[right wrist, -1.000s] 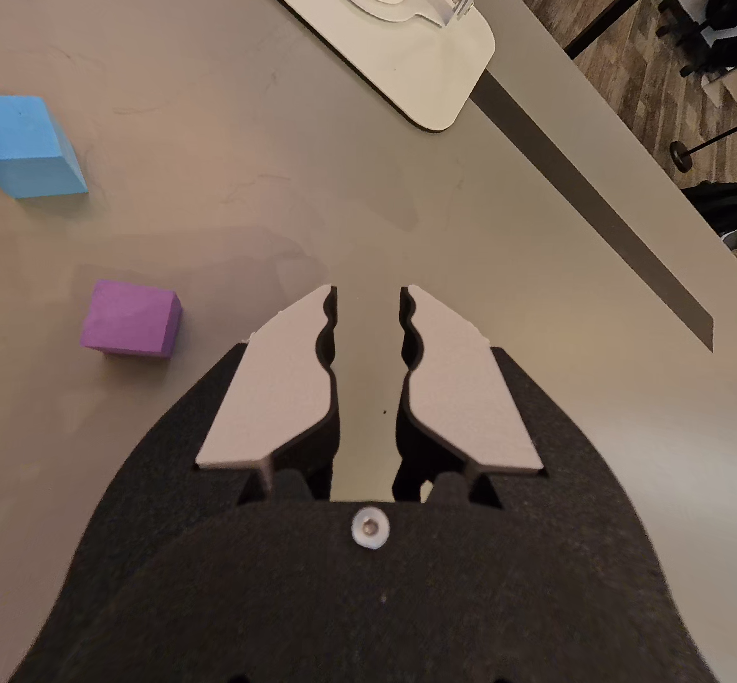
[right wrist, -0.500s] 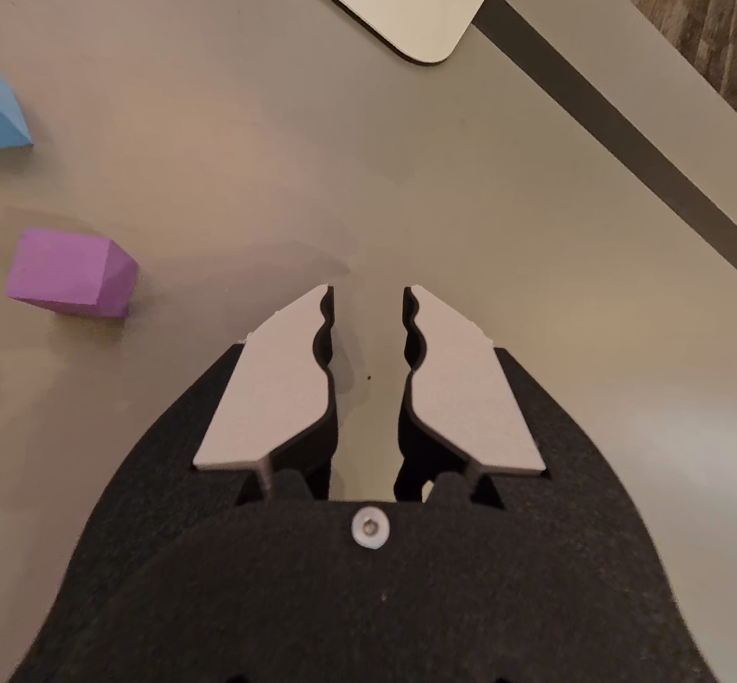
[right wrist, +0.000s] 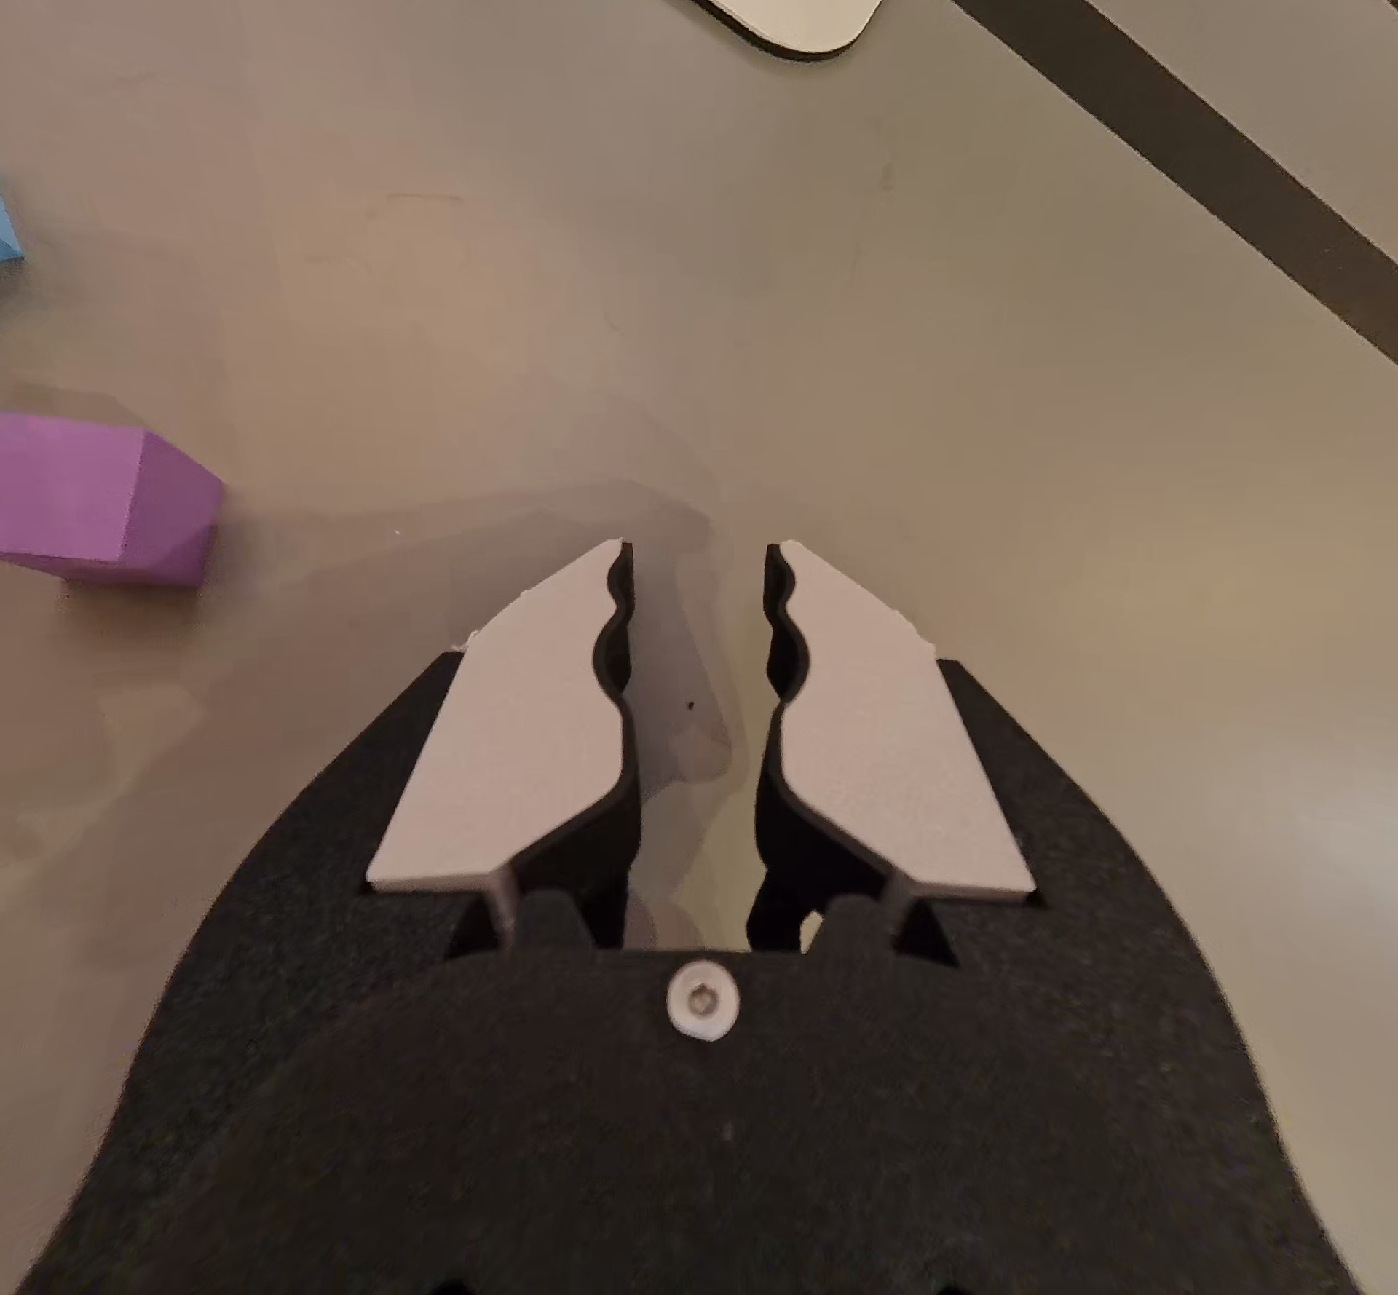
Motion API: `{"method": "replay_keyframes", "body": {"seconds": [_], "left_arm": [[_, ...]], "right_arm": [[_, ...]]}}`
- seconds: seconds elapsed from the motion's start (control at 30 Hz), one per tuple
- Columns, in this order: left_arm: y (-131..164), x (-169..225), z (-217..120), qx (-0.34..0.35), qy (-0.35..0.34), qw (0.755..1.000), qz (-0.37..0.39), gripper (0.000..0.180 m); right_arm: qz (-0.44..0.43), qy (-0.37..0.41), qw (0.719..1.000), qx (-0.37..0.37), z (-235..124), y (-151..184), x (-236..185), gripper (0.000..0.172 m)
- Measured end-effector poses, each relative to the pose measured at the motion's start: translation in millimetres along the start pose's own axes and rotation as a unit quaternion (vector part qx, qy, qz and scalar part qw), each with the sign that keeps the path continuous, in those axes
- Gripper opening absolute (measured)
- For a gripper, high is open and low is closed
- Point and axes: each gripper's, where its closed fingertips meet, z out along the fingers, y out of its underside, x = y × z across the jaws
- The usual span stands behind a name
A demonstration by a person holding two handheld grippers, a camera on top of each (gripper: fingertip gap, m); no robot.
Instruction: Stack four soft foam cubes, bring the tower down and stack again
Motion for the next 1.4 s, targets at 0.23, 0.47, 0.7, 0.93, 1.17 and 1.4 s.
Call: {"method": "replay_keyframes", "body": {"seconds": [0.23,0.47,0.7,0.93,1.17,1.4], "left_arm": [[-4,-2,4,-0.008,-0.005,1.000,0.004,0.026],[-28,16,-8,0.036,0.044,0.997,0.052,0.026],[-48,57,-21,0.052,0.118,0.985,0.113,0.026],[-51,71,-17,0.052,0.141,0.979,0.137,0.026],[-54,67,-14,0.044,0.140,0.980,0.138,0.026],[-51,69,-13,0.033,0.140,0.979,0.145,0.026]], "right_arm": [[0.006,-0.010,1.000,0.001,2,0,-1,0.032],[0.009,-0.020,1.000,-0.004,4,2,-3,0.032],[0.016,-0.032,0.999,-0.001,4,2,-4,0.030],[0.020,-0.039,0.999,0.001,5,2,-4,0.030],[0.025,-0.045,0.999,0.003,5,2,-4,0.030],[0.028,-0.047,0.998,0.005,6,1,-4,0.030]]}}
